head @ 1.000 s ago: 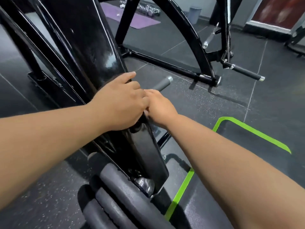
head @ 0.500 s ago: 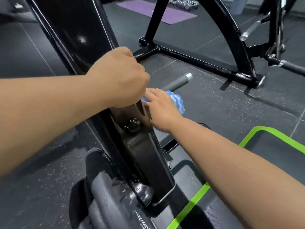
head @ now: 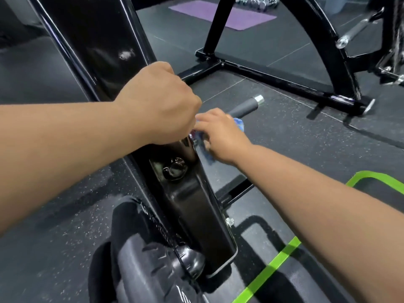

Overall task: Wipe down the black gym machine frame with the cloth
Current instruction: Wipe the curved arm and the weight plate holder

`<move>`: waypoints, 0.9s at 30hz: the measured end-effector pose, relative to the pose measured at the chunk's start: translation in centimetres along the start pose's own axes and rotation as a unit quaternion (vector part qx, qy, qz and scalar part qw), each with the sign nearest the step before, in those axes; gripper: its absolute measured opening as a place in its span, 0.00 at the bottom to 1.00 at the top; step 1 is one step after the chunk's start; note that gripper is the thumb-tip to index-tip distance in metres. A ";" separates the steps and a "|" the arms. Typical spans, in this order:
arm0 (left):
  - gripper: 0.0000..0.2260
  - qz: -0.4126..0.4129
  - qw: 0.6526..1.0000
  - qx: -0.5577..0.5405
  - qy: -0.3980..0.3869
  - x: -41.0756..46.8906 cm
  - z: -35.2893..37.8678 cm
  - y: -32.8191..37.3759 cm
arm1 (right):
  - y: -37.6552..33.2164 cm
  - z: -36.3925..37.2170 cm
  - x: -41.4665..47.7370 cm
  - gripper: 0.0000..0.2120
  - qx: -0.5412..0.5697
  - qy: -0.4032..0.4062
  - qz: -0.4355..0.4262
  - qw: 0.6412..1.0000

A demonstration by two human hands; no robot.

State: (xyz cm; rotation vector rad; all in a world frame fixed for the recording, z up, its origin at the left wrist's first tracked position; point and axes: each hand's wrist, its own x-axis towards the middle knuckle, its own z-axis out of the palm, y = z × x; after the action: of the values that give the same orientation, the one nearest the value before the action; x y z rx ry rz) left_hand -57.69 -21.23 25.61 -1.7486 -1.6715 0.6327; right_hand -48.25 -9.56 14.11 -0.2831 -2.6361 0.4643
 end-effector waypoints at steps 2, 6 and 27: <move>0.12 -0.003 1.000 0.002 0.011 0.0 0.1 0.0 | -0.8 0.1 0.2 0.18 -0.007 0.014 -0.063 0.998; 0.14 -0.003 1.000 0.001 0.022 0.1 0.0 0.0 | 2.2 0.0 2.0 0.16 -0.147 -0.002 0.010 0.989; 0.15 0.004 1.000 -0.024 -0.002 0.4 0.1 -0.2 | -2.6 -2.2 1.7 0.18 0.006 -0.117 0.030 0.993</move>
State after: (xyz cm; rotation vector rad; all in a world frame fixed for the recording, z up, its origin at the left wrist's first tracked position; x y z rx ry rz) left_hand -57.81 -20.80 25.73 -1.7900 -1.6953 0.6054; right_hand -49.05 -10.94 17.59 -0.3218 -2.8576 0.5645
